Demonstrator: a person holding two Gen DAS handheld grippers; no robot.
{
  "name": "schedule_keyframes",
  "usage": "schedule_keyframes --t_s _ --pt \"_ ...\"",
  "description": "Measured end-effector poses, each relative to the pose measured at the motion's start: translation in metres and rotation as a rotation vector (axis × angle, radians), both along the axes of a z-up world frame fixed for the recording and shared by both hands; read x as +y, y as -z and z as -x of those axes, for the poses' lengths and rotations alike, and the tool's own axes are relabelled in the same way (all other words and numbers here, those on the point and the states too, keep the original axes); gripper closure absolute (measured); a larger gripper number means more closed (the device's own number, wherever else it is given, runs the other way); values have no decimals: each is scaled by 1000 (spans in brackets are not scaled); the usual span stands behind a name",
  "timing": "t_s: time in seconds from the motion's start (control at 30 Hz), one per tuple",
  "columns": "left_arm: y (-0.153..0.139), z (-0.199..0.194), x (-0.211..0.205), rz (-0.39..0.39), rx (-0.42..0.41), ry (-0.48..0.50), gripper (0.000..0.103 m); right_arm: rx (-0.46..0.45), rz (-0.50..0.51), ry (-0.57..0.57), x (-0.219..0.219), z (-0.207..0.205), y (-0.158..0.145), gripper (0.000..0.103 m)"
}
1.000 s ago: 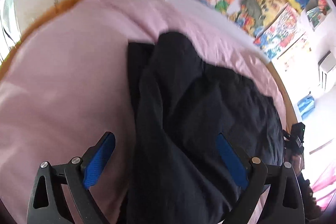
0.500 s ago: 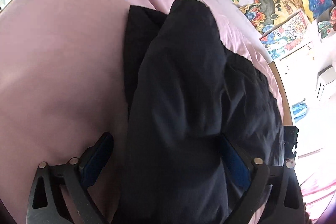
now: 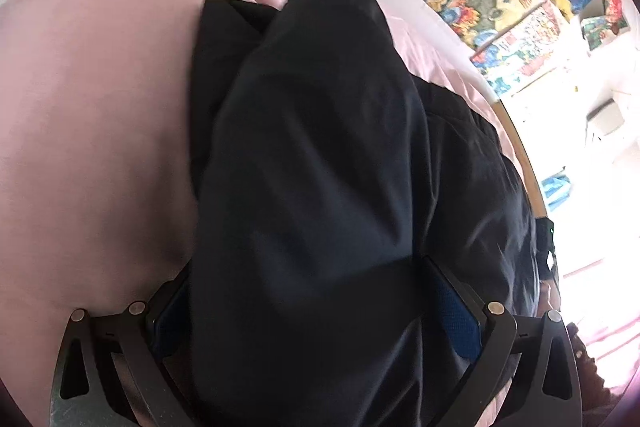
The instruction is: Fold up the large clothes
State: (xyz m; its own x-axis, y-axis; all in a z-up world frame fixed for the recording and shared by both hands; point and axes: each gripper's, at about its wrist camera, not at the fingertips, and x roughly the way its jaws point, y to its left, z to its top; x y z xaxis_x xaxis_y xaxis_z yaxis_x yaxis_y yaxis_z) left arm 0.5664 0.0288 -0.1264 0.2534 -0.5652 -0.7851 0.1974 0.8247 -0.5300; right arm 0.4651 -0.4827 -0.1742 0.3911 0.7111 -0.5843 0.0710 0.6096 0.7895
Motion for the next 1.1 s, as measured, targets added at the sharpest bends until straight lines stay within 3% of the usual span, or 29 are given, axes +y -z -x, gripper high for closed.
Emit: schedule_keyframes --t_s 0.17,0.33,0.43,0.5,0.53,0.6,0.7,0.9,1.03,1.1 --pt "-1 1 -4 -3 2 6 20 -37 89 -3 15 -2 -10 1" --pt "-8 8 -8 -3 -1 -33 46 -42 109 -11 25 -7 -18 12" --pt "-23 21 -10 3 -39 -62 68 -58 129 12 30 -5 -24 32" --pt "-36 30 -12 -22 -62 -84 74 -100 186 27 37 -2 -39 51" --pt "-43 33 -15 -38 -65 -96 77 -103 192 34 38 -1 -42 55" --pt "-54 37 -21 -73 -57 -128 80 -116 216 47 44 3 -57 66" --pt "-71 45 -21 -124 -31 -169 83 -127 252 40 45 5 -76 72" --pt "-139 94 -27 -174 -75 -135 84 -136 325 0 56 16 -144 74" --pt "-181 138 -23 -160 -108 -134 84 -156 345 8 66 48 -205 74" --pt "-200 163 -20 -147 -112 -139 84 -169 361 4 59 74 -221 74"
